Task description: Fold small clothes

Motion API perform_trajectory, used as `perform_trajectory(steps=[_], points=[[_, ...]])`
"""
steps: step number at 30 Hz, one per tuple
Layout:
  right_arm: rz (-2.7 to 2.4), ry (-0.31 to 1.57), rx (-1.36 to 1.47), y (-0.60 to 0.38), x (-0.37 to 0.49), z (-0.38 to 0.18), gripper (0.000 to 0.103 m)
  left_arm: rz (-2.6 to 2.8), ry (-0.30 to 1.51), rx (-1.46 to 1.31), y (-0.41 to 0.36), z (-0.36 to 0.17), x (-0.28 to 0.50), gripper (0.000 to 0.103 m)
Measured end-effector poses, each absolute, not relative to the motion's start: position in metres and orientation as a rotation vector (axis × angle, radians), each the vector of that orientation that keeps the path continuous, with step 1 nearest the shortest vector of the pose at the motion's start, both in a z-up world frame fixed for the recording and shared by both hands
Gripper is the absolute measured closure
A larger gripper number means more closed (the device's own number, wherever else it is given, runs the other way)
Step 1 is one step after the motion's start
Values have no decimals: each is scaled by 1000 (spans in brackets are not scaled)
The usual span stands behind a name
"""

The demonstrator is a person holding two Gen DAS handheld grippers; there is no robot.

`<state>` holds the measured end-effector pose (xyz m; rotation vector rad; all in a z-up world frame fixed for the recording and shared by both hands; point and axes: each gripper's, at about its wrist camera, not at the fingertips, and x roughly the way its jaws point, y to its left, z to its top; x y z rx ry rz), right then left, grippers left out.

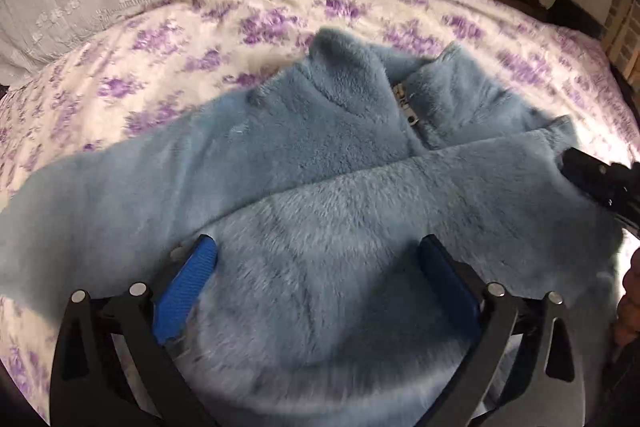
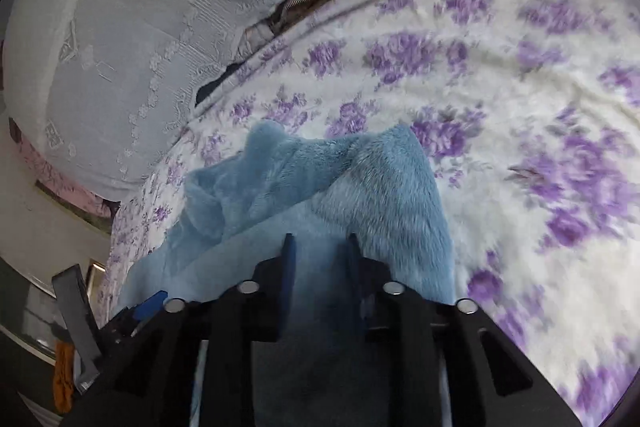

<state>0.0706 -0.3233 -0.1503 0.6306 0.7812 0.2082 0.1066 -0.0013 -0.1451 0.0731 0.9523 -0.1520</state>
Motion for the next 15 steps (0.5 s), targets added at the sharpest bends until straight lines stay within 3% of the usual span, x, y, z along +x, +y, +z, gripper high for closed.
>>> perform_trajectory(steps=[4,7,12,15], points=[[288,738,452,-297,26,-131,38,-162,944,114,6,-144,93,5],[301,806,368,-276,24,-157,37,-166,978,75,20,-161,90,4],[261,684,422,-299,-1,-131,35,-116,950,-107,79,-128,65,4],[226,645,508,-320,-14,-133,35,26,906,-225,154,-115,47,4]])
